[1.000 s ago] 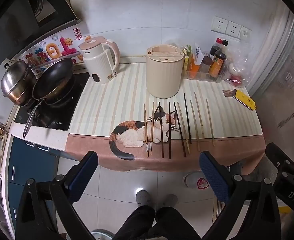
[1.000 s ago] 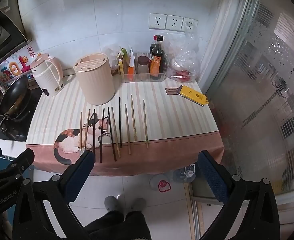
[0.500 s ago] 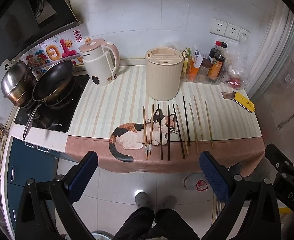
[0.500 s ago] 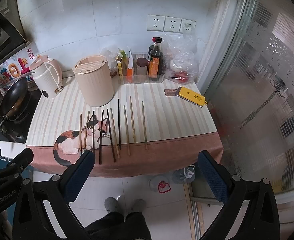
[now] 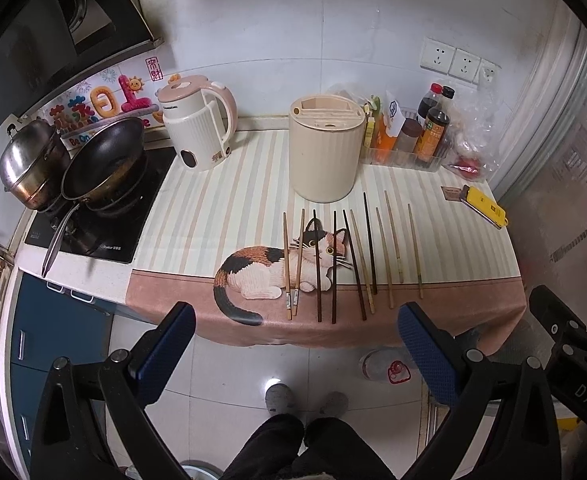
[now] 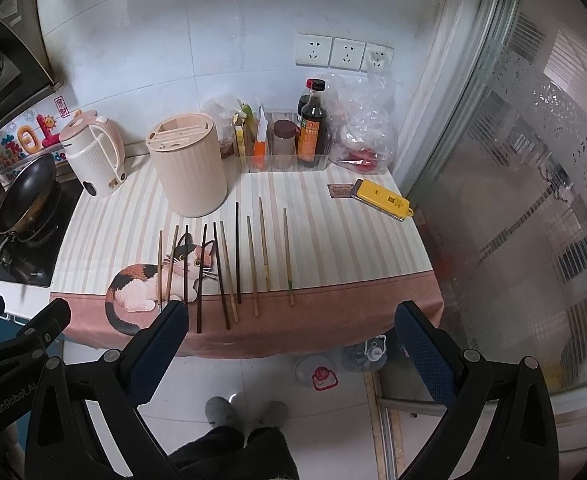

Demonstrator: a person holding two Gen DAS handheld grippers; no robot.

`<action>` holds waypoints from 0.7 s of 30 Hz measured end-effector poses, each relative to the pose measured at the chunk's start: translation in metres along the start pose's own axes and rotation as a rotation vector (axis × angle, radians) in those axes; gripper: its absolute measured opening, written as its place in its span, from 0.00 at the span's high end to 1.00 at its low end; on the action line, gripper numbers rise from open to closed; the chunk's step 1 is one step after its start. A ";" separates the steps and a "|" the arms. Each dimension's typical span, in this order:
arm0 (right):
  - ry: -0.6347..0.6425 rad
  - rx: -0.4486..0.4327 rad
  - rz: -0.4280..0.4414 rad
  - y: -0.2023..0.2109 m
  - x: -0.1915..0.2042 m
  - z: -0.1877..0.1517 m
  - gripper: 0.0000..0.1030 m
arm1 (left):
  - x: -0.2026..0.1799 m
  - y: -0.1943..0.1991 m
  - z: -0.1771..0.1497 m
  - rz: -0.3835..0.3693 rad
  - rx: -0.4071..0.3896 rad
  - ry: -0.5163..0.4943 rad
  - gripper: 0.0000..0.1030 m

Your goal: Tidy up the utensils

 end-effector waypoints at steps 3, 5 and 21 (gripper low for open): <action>0.000 0.000 -0.001 -0.001 0.000 0.001 0.00 | -0.001 -0.001 0.002 -0.001 0.001 -0.001 0.00; 0.000 0.000 0.000 -0.001 0.000 0.001 0.00 | -0.002 -0.002 0.002 -0.001 0.002 -0.001 0.00; -0.002 -0.001 -0.001 -0.007 -0.002 0.007 0.00 | -0.003 -0.004 0.004 -0.003 0.003 0.001 0.00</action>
Point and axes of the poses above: each gripper's, at about its wrist camera, not at the fingertips, and y roughly against the way its jaws point, x to its left, z to its top, the point moved 4 cm from there along -y, roughly the way its jaws point, and after that the axes turned 15 degrees about -y, right-handed, at the moved point
